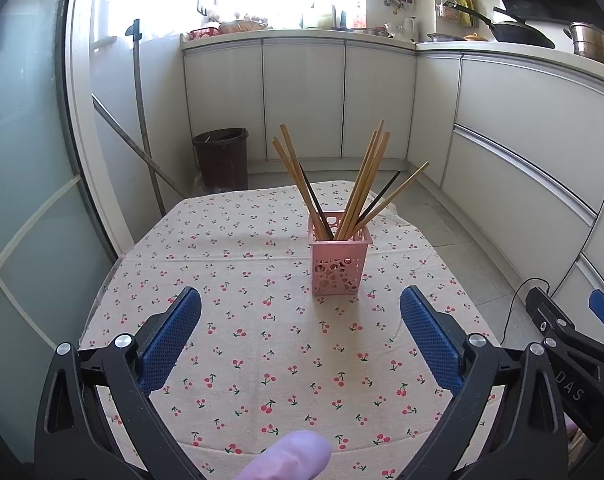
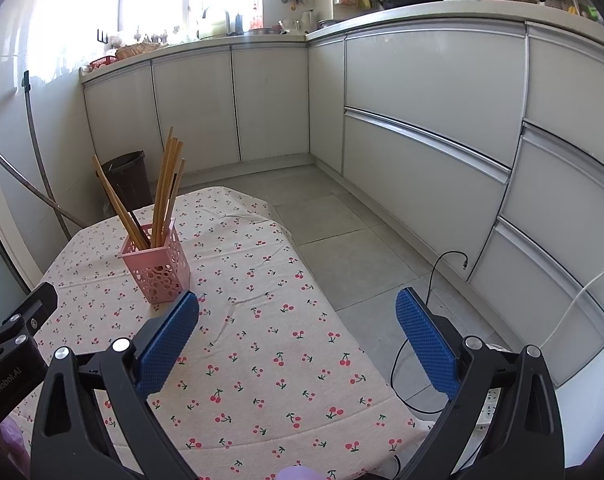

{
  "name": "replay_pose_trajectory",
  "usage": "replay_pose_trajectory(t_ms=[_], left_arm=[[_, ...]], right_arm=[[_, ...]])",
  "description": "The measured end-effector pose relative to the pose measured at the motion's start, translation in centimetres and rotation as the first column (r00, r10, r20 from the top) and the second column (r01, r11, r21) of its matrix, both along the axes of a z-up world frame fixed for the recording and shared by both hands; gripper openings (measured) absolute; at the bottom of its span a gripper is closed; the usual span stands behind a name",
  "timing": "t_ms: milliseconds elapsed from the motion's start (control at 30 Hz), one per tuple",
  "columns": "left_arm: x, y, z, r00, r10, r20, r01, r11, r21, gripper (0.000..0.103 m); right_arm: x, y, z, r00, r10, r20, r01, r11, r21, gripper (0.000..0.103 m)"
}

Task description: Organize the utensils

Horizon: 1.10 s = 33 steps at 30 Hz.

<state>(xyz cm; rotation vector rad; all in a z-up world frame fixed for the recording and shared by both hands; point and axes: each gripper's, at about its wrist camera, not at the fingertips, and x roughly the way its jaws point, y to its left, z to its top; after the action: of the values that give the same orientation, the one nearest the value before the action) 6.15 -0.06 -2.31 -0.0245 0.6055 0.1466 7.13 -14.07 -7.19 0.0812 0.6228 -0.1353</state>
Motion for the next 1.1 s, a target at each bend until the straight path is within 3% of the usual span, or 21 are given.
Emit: replay_pose_trajectory(t_ms=[1100], left_arm=[[0.35,-0.07,-0.47,1.0,0.007,-0.022,-0.007,1.0,0.001,0.096]], right_arm=[[0.13,0.16,-0.4,1.0,-0.006,-0.017,0.006,1.0,0.004,0.096]])
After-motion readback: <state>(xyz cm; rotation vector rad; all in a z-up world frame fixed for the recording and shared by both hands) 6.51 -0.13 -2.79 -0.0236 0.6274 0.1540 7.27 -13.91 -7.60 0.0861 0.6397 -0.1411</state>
